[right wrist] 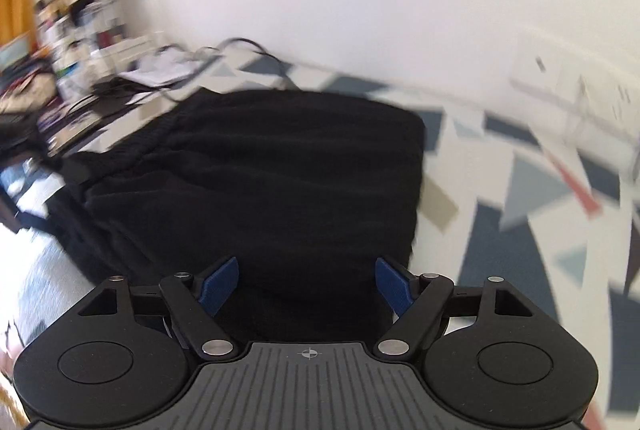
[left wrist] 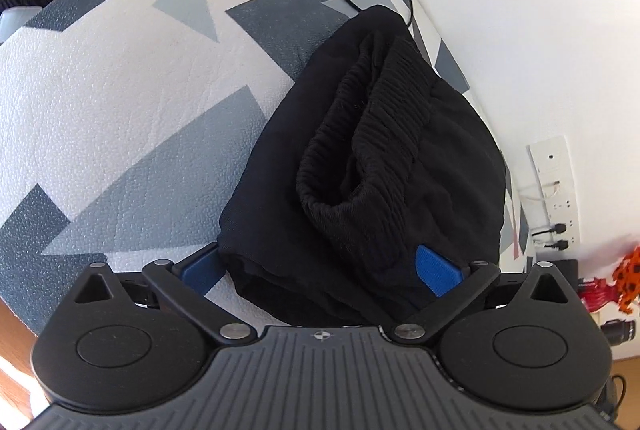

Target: Fold clothes

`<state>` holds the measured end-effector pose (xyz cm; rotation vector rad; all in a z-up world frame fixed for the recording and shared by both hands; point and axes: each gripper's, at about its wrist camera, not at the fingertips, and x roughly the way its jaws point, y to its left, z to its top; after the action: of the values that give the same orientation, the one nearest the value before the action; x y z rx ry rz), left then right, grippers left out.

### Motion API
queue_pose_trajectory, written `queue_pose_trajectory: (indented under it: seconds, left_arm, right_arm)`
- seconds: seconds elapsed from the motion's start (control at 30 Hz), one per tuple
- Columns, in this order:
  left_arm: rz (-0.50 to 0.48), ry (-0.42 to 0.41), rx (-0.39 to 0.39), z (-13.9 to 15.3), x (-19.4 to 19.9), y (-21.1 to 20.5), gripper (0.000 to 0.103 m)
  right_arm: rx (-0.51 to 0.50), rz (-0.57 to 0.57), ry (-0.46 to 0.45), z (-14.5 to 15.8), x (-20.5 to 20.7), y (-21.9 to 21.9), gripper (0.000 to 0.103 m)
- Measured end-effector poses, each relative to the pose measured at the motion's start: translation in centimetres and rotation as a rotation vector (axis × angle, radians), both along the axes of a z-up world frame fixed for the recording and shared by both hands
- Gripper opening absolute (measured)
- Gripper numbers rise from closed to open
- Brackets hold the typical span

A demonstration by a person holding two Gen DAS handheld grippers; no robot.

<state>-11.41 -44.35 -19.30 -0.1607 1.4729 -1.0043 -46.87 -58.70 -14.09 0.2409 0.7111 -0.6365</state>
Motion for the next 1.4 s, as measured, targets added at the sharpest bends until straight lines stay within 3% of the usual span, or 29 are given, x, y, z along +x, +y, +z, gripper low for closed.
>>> queue_pose_trajectory:
  seconds: [0.17,0.23,0.3,0.37,0.43,0.5,0.53,0.6,0.7,0.8,0.97,1.23,1.3,1.37,1.4]
  left_arm:
    - [0.018,0.001,0.032,0.1,0.1,0.6,0.102]
    - [0.018,-0.017,0.051,0.3,-0.2,0.8,0.102]
    - [0.027,-0.045,0.067,0.4,-0.7,0.8,0.102]
    - [0.031,-0.062,0.076,0.5,-1.1,0.8,0.102]
    - [0.031,-0.057,0.075,0.6,-1.5,0.8,0.102]
    - [0.03,-0.012,0.061,0.4,-1.9,0.8,0.102]
    - [0.033,0.025,0.052,0.3,-2.1,0.8,0.102]
    - [0.04,0.105,0.031,-0.1,-2.7,0.9,0.102]
    - [0.047,0.213,0.023,-1.3,-3.7,0.7,0.102]
    - [0.067,0.2,0.006,-1.4,-4.5,0.3,0.103]
    - [0.125,0.154,-0.03,-1.1,-4.8,-1.3,0.103]
    - [0.15,-0.03,-0.082,-0.3,-6.2,-3.3,0.101]
    - [0.152,-0.078,-0.075,-0.1,-6.5,-3.3,0.094]
    - [0.144,-0.161,-0.015,0.4,-6.8,-3.1,0.053]
    - [0.129,-0.181,-0.009,0.3,-6.6,-3.0,0.049]
  right_arm:
    - [-0.057,0.273,0.063,-0.7,3.8,3.2,0.077]
    - [-0.114,0.366,0.1,-1.6,5.3,4.9,0.082]
    - [-0.178,0.435,0.128,-2.4,6.5,6.3,0.098]
    - [-0.235,0.489,0.154,-3.1,7.6,7.3,0.098]
    - [-0.266,0.512,0.185,-3.8,8.6,7.6,0.092]
    - [-0.294,0.519,0.202,-4.3,9.2,7.4,0.073]
    - [-0.285,0.524,0.195,-4.2,9.3,7.1,0.071]
    - [-0.268,0.533,0.181,-4.1,9.4,6.4,0.047]
    - [-0.193,0.525,0.121,-3.4,9.2,5.0,0.028]
    - [-0.096,0.49,0.045,-2.6,8.7,3.6,0.019]
    - [-0.026,0.464,-0.04,-1.8,7.6,2.5,0.016]
    - [0.02,0.44,-0.094,-1.4,6.2,2.2,0.015]
    - [0.021,0.443,-0.088,-1.5,6.1,2.3,0.016]
    - [0.033,0.441,-0.09,-1.3,5.9,2.0,0.024]
    - [0.041,0.438,-0.094,-1.2,5.9,1.8,0.037]
